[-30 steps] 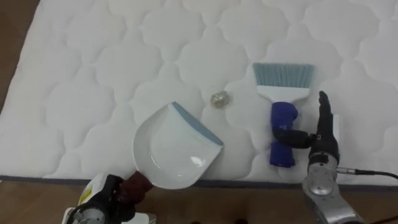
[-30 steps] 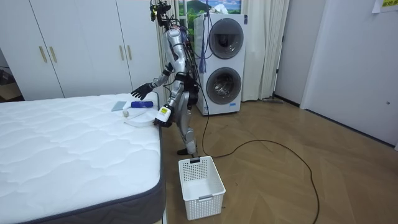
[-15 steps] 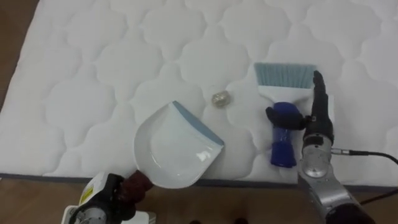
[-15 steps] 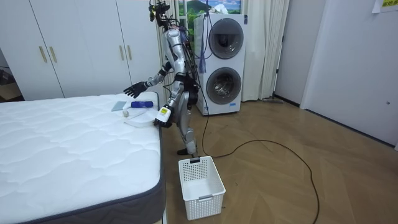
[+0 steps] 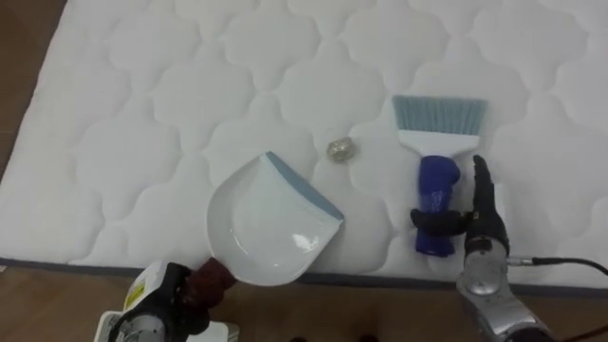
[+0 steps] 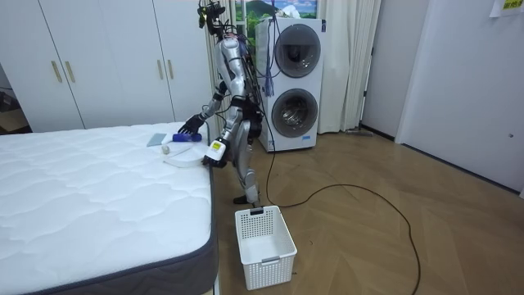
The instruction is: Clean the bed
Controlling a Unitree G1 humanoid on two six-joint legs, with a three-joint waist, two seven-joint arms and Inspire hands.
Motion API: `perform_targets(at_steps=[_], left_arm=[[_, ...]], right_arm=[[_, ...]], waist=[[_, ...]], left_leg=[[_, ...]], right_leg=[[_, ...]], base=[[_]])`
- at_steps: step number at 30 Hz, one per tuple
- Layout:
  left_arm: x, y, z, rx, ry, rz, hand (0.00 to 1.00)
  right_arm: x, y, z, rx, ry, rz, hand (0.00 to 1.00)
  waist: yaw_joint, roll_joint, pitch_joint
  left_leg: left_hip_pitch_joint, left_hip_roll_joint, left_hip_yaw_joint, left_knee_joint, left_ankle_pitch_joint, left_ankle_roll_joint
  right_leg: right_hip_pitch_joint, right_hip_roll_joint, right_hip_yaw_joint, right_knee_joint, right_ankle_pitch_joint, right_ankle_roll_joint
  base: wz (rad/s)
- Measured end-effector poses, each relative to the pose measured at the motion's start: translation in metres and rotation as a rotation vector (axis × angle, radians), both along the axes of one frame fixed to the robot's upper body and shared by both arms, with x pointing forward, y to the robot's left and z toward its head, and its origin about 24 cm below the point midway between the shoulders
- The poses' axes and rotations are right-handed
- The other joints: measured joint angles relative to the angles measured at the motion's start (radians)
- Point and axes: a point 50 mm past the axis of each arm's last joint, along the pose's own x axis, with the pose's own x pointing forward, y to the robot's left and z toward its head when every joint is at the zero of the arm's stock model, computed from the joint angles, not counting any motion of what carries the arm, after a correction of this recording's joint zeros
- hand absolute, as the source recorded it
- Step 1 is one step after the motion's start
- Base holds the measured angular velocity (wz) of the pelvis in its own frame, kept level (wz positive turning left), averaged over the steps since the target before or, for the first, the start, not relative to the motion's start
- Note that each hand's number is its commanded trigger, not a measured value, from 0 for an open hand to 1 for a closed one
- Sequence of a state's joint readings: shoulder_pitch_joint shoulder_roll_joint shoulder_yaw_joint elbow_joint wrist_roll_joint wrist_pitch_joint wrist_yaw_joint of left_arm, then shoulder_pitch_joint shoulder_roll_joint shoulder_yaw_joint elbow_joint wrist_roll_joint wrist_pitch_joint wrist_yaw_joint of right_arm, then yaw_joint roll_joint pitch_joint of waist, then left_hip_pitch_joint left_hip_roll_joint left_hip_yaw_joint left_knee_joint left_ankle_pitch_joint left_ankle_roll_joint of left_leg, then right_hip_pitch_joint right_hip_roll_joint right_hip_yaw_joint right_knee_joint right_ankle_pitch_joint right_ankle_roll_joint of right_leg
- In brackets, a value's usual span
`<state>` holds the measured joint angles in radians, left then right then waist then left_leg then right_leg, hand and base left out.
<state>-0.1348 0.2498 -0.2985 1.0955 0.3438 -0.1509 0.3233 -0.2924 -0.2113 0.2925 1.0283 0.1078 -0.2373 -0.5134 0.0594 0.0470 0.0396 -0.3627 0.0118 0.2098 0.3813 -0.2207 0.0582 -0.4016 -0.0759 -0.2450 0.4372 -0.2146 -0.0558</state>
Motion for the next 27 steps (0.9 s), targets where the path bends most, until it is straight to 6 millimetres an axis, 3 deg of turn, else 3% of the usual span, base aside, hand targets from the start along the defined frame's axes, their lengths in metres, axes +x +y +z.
perform_targets(at_steps=[10, 14, 18, 19, 20, 27], left_arm=[[0.001, -0.001, 0.001, -0.004, -0.008, -0.004, 1.00], [0.003, -0.002, 0.002, -0.008, -0.015, -0.006, 1.00], [0.004, -0.003, 0.002, -0.009, -0.012, -0.011, 1.00], [0.003, -0.003, 0.001, -0.012, -0.012, -0.008, 1.00], [0.003, -0.003, 0.001, -0.013, -0.011, -0.007, 1.00], [0.004, -0.003, 0.002, -0.008, -0.005, -0.005, 1.00]], right_arm=[[-0.005, -0.005, -0.006, -0.041, 0.043, 0.020, 0.00], [-0.004, -0.005, -0.005, -0.059, 0.042, 0.028, 0.00], [-0.006, -0.011, -0.005, -0.108, 0.060, 0.058, 0.00], [-0.006, -0.010, -0.005, -0.115, 0.066, 0.066, 0.57], [-0.006, -0.010, -0.006, -0.117, 0.068, 0.068, 1.00], [-0.013, -0.031, -0.006, -0.191, 0.105, 0.054, 1.00]], waist=[[0.004, 0.002, 0.0010], [0.004, 0.013, 0.0063], [0.004, 0.026, 0.0052], [0.004, 0.026, 0.0051], [0.004, 0.026, 0.0050], [0.001, 0.020, 0.0021]], left_leg=[[-0.006, 0.000, -0.007, 0.000, 0.000, 0.001], [-0.008, 0.000, -0.010, 0.004, 0.000, 0.001], [-0.009, -0.002, -0.012, 0.002, 0.000, 0.001], [-0.009, -0.002, -0.012, 0.002, 0.000, 0.001], [-0.009, -0.002, -0.012, 0.002, 0.000, 0.001], [-0.010, -0.010, -0.021, 0.005, 0.004, 0.006]], right_leg=[[0.001, 0.001, -0.009, -0.008, 0.000, 0.000], [0.002, 0.000, -0.012, -0.005, 0.000, 0.000], [0.001, -0.002, -0.015, -0.003, 0.000, 0.000], [0.001, -0.002, -0.016, -0.004, 0.000, 0.000], [0.001, -0.002, -0.017, -0.004, 0.000, 0.000], [0.008, -0.011, -0.028, -0.004, -0.002, 0.004]], base=[[0.01], [0.01], [0.01], [0.00], [0.03], [0.05]])
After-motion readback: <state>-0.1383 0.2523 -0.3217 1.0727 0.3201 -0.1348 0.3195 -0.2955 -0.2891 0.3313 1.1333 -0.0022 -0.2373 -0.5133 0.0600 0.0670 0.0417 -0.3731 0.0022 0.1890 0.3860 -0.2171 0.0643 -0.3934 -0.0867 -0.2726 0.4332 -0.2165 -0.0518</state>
